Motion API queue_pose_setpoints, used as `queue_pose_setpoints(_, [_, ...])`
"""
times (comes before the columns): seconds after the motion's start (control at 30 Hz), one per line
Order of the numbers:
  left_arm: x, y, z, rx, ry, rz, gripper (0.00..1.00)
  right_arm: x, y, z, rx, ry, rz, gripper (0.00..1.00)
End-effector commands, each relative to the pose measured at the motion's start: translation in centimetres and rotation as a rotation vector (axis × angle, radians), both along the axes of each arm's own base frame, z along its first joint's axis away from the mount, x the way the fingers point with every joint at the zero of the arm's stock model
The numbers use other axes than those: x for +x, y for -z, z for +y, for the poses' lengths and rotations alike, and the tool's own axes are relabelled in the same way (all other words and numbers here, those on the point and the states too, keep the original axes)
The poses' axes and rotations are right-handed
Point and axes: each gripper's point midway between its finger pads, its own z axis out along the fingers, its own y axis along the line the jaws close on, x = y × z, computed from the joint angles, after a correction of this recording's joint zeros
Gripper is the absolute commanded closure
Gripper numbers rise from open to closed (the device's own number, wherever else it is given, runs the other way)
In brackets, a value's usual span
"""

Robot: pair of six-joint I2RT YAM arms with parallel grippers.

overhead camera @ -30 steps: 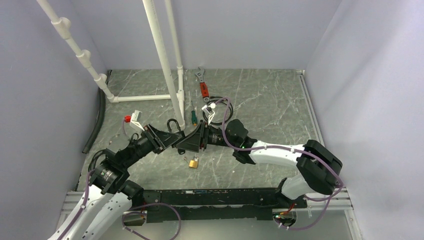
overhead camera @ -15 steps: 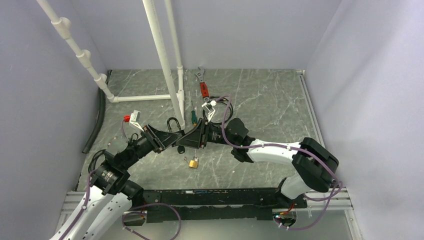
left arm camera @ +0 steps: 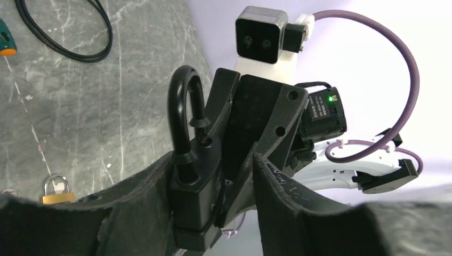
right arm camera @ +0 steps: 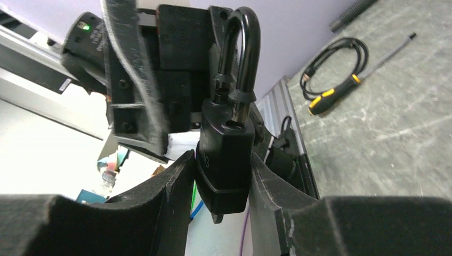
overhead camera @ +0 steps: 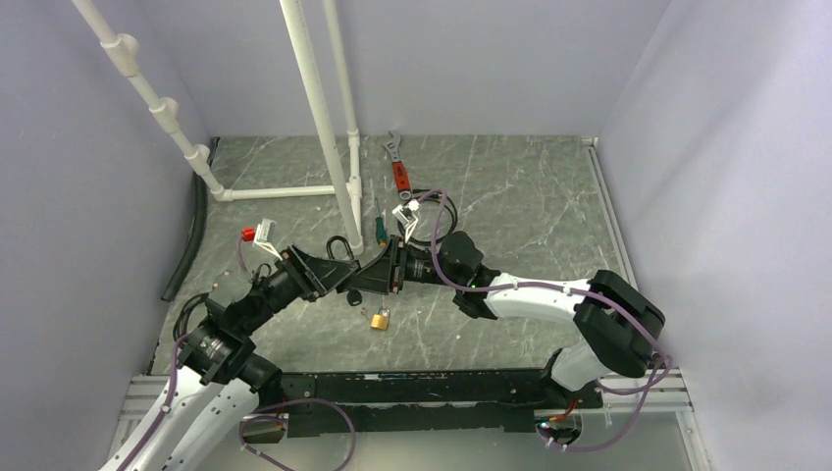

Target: Unlock with the key

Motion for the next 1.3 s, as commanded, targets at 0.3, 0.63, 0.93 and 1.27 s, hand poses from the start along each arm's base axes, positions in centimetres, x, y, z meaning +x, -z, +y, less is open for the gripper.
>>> queue_pose_setpoints(0.3, [0.3, -1.8, 0.8, -0.004, -0.048, -0.113, 0.17, -0.2, -2.3, -0.4, 0.017, 0.027, -0.095, 1.00])
queue_pose_setpoints(0.63, [1.7, 0.8, 1.7, 0.055, -0.135, -0.030, 0.29, -1.7, -1.7, -0.3, -0.055, 0.029, -0.211, 1.00])
queue_pose_setpoints(0.93, [3.4, 5.0, 2.0, 0.157, -0.201, 0.183, 0.64, -1.8, -0.6, -0.1, -0.154, 0.059, -0.297, 1.00])
queue_pose_setpoints(1.27, [3.9, 7.9, 2.3, 0.211, -0.244, 0.347, 0.85, -0.7, 0.2, 0.8, -0.302, 0.152, -0.428, 1.00])
